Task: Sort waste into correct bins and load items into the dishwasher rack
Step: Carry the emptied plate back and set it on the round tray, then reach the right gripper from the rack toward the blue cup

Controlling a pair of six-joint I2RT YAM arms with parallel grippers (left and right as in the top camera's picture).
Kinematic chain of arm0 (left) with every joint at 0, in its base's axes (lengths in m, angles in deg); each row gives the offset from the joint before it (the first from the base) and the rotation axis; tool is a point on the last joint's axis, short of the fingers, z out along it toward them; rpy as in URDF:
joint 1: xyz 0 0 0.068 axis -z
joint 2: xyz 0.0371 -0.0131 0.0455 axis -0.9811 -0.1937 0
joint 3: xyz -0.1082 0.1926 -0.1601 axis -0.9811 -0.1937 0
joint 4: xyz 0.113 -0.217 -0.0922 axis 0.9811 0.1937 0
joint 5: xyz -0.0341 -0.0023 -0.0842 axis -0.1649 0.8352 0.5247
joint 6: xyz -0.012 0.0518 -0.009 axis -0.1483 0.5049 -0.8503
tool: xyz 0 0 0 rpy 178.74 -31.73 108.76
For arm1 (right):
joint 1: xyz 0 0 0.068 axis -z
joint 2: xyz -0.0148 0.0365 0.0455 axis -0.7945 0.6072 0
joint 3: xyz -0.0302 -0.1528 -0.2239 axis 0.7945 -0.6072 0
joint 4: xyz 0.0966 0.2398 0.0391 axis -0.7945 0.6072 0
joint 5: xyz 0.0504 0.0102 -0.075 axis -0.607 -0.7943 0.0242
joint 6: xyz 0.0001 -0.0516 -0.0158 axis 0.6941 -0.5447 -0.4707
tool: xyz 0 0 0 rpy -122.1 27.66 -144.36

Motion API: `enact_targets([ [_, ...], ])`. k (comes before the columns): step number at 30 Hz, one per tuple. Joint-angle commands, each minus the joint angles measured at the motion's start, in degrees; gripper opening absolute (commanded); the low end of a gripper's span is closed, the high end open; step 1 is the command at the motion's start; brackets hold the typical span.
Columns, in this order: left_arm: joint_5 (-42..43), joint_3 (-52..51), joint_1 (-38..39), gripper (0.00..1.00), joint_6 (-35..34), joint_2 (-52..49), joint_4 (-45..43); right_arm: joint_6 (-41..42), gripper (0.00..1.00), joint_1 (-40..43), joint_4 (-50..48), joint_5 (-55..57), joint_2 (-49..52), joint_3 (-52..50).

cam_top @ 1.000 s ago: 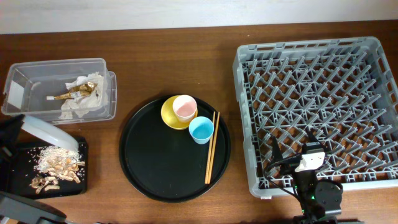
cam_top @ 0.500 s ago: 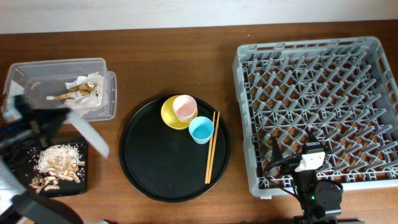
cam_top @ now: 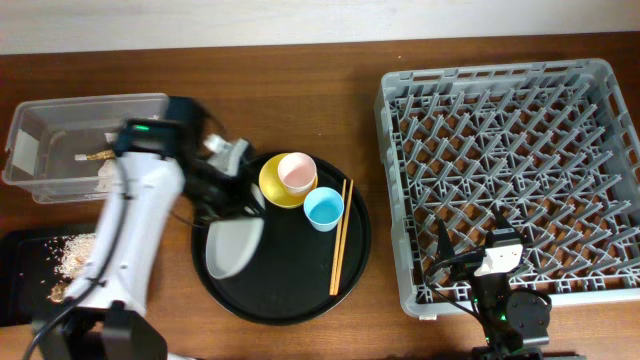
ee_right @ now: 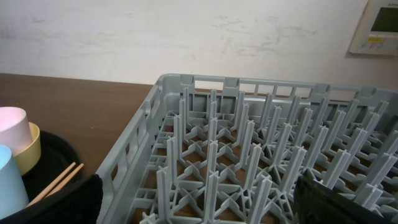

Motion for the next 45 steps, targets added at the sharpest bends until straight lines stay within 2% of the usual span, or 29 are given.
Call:
enact_targets([
  [1,-11.76,-6.45,9.31,0.0,-6.93,1.18,-3.26,-0.39,0.98,0.22,0.22,0.68,-0.37,-0.42],
  [5,-24.48,-11.63,16.87,0.0,-18.21,1.18,-7.43,-0.39,0.98,0.2,0.22,0.68,-0.37,-0.42],
  [7,-27.82,-12.72,19.56,0.0,-20.85,1.18,-8.68,-0.37,0.98,0.2,0.22,0.68,-0.37,-0.42],
  [10,-28.13,-12.79,22.1,0.01,-21.05,1.18,-10.62,-0.39,0.98,0.22,0.22,0.68,-0.37,-0.42],
  [12,-28.06,-12.79,23.32,0.2,-21.05,1.18,-11.91,-0.39,0.98,0.22,0.22,0.68,-0.37,-0.42],
  [14,-27.63,-12.61,23.61,0.31,-21.03,1.18,-12.48,-0.37,0.98,0.22,0.22,0.68,-0.37,-0.42],
  [20,-27.96,-8.24,23.02,0.31,-21.0,1.27,-10.45,-0.39,0.98,0.22,0.22,0.68,-0.37,-0.42],
  [24,-34.6,3.39,17.99,0.29,-21.05,2.69,-2.38,-0.37,0.98,0.22,0.22,0.68,-0.37,-0.42],
  [28,-35.5,13.4,7.67,0.31,-21.03,6.71,0.35,-0.39,0.98,0.22,0.22,0.68,-0.37,-0.42],
  [29,-35.47,14.73,4.72,0.34,-21.05,7.72,0.35,-0.37,0.98,0.22,0.22,0.68,-0.37,-0.42],
  [31,-35.45,16.35,-2.51,0.99,-21.05,9.99,0.35,-0.39,0.98,0.22,0.22,0.68,-0.37,-0.42],
  [35,-33.46,16.39,-17.35,0.99,-21.05,13.16,3.48,-0.39,0.98,0.2,0.22,0.68,-0.37,-0.42],
  [37,-32.57,16.39,-21.68,0.99,-21.05,13.2,5.64,-0.39,0.98,0.22,0.22,0.68,-0.37,-0.42],
  [40,-32.2,16.39,-24.37,0.99,-21.03,13.18,6.43,-0.39,0.98,0.22,0.22,0.68,-0.37,-0.42],
  [45,-32.2,16.39,-24.46,0.99,-21.05,13.18,6.43,-0.37,0.98,0.22,0.22,0.68,-0.37,-0.42],
])
